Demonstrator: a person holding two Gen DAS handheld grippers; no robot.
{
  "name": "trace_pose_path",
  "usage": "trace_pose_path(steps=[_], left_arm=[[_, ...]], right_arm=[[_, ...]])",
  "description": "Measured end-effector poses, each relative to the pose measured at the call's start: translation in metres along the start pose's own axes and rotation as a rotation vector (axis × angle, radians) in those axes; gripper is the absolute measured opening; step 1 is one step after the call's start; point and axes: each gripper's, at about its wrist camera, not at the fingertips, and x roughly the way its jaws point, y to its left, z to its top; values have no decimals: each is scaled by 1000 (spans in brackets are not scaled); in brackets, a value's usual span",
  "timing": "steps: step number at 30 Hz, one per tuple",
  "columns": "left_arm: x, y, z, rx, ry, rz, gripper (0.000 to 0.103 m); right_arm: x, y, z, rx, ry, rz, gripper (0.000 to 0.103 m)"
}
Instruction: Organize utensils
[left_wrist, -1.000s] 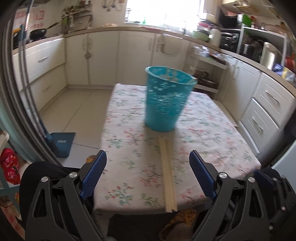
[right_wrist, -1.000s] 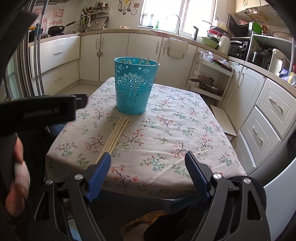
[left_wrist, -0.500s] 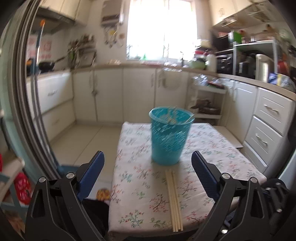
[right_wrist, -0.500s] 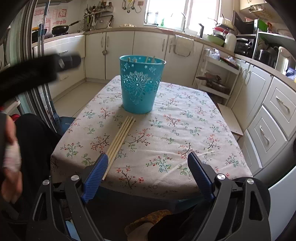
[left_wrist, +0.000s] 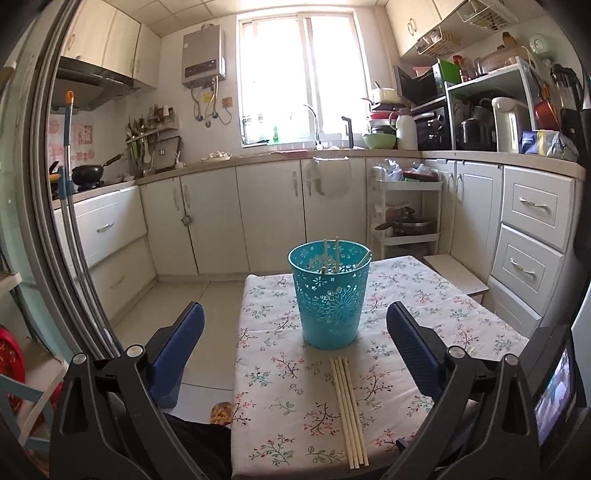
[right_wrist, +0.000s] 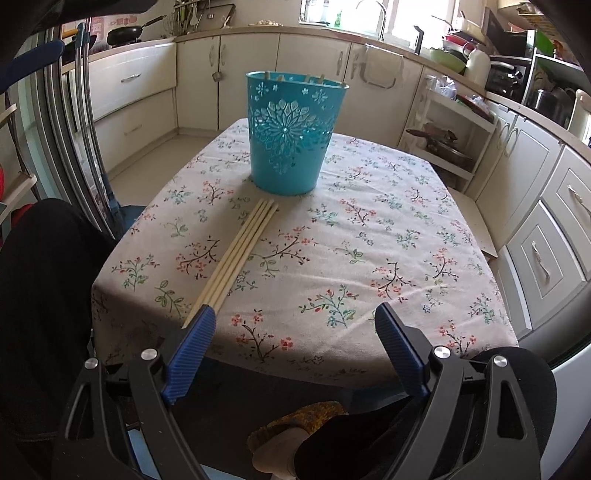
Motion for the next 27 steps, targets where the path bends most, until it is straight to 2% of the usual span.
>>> trace_pose_path(steps=[18,20,21,25,27], left_arm=[[31,-4,-11,5,90,-12,95],[51,2,-19,-25,159,-30,95],[72,6,-27,-42,239,-50,95],[130,28,-61,-149,429,-53,95],[150,36,-72,-169,475,-39,95]], right_arm=[[19,-5,-2,18,56,31,84],[20,-6,-2,20,56,31,84],[21,-7,-2,21,57,31,84],[23,-11,-3,31,58,30,84],[24,-12,-3,35,61,29,84]])
